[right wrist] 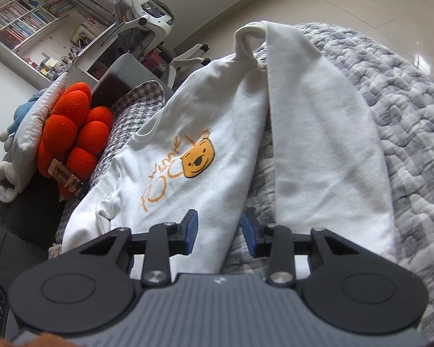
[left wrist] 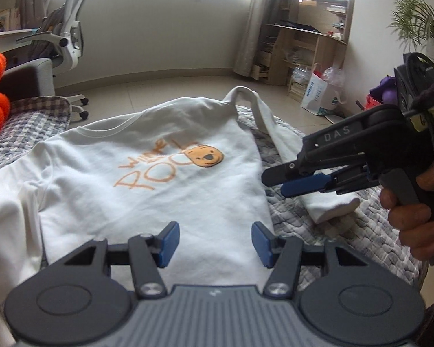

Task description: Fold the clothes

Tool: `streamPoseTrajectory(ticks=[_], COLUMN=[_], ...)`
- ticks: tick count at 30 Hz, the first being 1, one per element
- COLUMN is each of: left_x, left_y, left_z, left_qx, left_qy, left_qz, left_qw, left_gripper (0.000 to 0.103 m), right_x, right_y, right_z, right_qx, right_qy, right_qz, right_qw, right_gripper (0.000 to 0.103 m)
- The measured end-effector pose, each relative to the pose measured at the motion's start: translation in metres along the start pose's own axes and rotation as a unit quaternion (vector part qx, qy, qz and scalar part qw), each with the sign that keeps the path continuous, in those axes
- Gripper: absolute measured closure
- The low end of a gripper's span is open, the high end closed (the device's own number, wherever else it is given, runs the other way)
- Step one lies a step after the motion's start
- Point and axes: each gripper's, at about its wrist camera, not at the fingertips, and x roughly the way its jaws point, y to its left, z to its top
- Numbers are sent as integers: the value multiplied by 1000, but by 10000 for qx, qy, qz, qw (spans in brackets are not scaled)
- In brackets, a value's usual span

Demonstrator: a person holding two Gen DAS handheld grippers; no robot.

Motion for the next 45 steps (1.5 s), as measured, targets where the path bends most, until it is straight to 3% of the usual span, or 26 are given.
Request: streamPoseTrajectory(ticks=[9, 12, 14, 23, 27, 34, 41, 45], left_x=[19, 20, 20, 22, 22, 19, 27, 31], left_y=[-27, -27, -26, -25, -18, -16, -30, -38], left_z=[-8, -9, -8, -8, -6, -4, -6, -9], left_qx=[663, 701, 685, 725, 564, 324, 572, 857], left_qy=[204, 214, 199, 92, 57, -21, 168, 207], left_qz=[119, 191, 270, 443, 468, 130, -181, -46], left_qw=[9975, 9971, 9971, 9963, 9973, 9994, 9981, 9961], left_gripper=[46, 46, 44, 45, 48, 56, 52, 49], right_x=[-13, -13, -12, -25, -26, -24, -26, -23], right_y=[-12, -6, -7, -5, 0, 3, 3, 3], right_z=[4, 2, 1, 0, -1, -1, -2, -3], right_qx=[-464, -996, -1184, -968, -880, -563, -434, -441], right_qy=[-425, -715, -827, -944, -751, -491, -423, -364], right_qz=[-878, -1651, -1920, -1258, -834, -273, -129, -154], right_qw=[9942, 9786, 9707, 9828, 9898, 9968, 9981, 9982], right_gripper=[65, 65, 65, 64, 64, 64, 64, 64])
